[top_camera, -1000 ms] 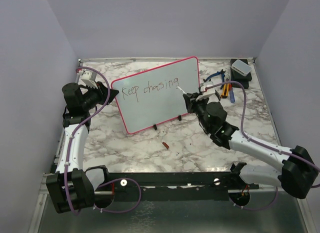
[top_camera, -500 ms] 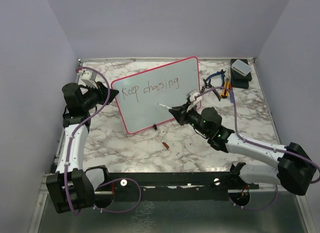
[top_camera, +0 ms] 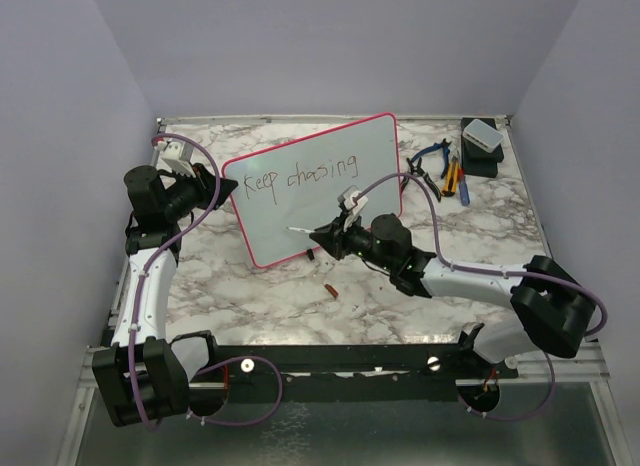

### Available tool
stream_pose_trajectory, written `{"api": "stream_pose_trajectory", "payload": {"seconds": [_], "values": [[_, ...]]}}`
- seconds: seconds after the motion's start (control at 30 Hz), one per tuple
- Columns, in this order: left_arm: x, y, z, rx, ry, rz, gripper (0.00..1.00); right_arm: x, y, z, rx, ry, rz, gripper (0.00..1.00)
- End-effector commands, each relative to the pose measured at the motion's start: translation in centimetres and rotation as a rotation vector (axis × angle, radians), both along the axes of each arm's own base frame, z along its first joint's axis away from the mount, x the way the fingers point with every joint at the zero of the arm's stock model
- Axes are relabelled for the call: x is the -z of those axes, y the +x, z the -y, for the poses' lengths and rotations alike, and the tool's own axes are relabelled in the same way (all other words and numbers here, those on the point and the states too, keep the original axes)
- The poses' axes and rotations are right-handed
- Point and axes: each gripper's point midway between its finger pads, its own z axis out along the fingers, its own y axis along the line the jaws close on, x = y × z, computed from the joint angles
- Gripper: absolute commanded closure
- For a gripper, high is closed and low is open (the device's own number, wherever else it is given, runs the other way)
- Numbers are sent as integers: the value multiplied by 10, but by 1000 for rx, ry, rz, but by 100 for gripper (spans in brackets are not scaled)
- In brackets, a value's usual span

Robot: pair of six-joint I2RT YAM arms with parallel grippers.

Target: Write a sentence on the whiteboard

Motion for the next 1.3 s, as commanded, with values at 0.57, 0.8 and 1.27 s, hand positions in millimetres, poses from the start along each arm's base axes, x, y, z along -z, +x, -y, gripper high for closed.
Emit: {"api": "stream_pose_trajectory", "payload": {"seconds": [0.57,0.8,1.27], "values": [[6,-1,-1,1,9,-8,100,4,24,-30,14,-22,14,99],[6,-2,-1,1,9,-8,100,29,15,-31,-3,-86,-23,99],[7,-2,0,1,7,-9,100,32,28,-7,149,-122,-3,99]]}}
